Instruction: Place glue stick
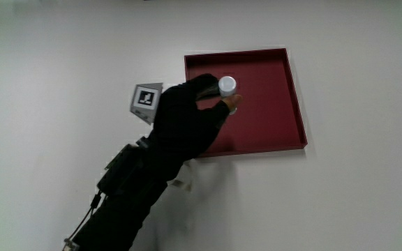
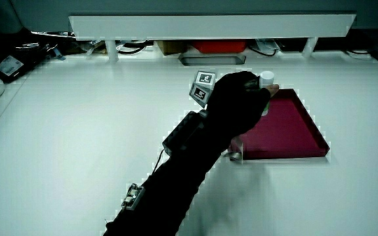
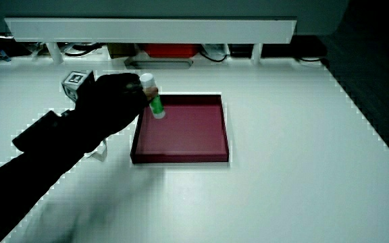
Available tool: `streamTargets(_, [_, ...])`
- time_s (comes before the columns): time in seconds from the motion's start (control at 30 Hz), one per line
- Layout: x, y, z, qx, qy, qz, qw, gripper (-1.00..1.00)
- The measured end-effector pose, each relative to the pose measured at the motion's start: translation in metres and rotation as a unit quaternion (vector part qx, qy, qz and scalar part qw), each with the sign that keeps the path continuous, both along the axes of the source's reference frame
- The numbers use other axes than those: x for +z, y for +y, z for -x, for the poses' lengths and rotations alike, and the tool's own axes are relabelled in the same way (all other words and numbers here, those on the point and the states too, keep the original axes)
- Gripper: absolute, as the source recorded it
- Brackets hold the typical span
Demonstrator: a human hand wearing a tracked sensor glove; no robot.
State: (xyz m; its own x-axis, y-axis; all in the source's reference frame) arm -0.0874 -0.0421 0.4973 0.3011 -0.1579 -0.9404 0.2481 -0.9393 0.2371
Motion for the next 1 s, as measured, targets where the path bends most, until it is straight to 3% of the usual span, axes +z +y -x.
streamTargets(0.13, [0.006, 0.007, -0.009, 0.011, -0.015, 0.042, 0.999, 0.0])
streamTargets(0.2, [0.01, 0.009, -0.011, 0.013, -0.007, 0.052, 0.9986, 0.0])
streamTargets(0.33, [0.017, 0.009, -0.012, 0.018, -0.019, 0.069, 0.9973, 0.0])
streamTargets(0.37, [0.019, 0.009, -0.013, 0.022, -0.021, 0.063, 0.9976, 0.0])
streamTargets(0.43, [0.027, 0.01, -0.013, 0.033, -0.029, 0.076, 0.9961, 0.0])
streamTargets(0.47, [0.024, 0.01, -0.014, 0.029, -0.02, 0.07, 0.9969, 0.0])
streamTargets(0.53, [0.038, 0.011, -0.012, 0.03, -0.032, 0.079, 0.9959, 0.0])
streamTargets(0.6, [0.031, 0.012, -0.014, 0.028, -0.029, 0.08, 0.996, 0.0])
streamTargets(0.63, [0.042, 0.014, -0.012, 0.031, -0.044, 0.087, 0.9947, 0.0])
streamTargets(0.73, [0.048, 0.016, -0.012, 0.026, -0.038, 0.092, 0.9947, 0.0])
streamTargets(1.0, [0.043, 0.016, -0.018, 0.035, -0.056, 0.084, 0.9942, 0.0])
